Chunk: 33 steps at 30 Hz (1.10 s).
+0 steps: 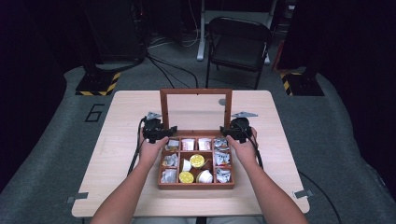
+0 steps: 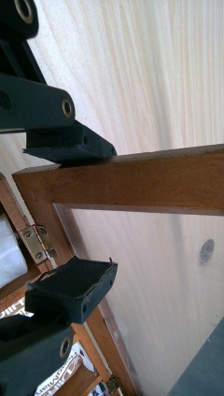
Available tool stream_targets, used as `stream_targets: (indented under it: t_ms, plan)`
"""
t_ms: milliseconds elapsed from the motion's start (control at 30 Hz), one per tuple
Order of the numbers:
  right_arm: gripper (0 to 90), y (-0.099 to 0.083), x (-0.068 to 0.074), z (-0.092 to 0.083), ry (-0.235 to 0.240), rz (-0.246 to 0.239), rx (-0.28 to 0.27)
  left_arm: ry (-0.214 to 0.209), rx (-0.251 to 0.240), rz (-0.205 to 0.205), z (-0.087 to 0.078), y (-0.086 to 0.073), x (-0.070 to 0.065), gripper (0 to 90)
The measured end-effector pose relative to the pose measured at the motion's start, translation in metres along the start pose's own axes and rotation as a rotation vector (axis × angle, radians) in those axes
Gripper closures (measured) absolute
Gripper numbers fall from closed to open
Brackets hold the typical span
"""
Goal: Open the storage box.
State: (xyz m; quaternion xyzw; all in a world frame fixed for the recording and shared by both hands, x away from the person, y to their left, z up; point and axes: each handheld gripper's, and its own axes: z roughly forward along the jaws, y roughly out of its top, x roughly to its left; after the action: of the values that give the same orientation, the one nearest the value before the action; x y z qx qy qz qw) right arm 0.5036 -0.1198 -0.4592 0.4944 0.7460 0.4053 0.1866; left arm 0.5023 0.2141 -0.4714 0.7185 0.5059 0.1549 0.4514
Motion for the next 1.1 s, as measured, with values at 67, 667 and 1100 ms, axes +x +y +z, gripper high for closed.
stream_targets:
  t_ms: [67, 667, 1100]
  plan:
    - [54.9, 0.0, 0.0, 0.001, -0.003, 0.006, 0.003, 0.0, 0.003, -0.002, 0.001, 0.0, 0.001, 42.5]
    - [54.3, 0.003, -0.005, 0.01, 0.002, 0.022, 0.03, -0.009, 0.01, -0.056, 0.009, 0.0, 0.007, 42.6]
    - [53.1, 0.004, -0.009, 0.016, 0.008, 0.07, 0.05, -0.026, 0.025, -0.122, 0.015, -0.002, 0.013, 41.9]
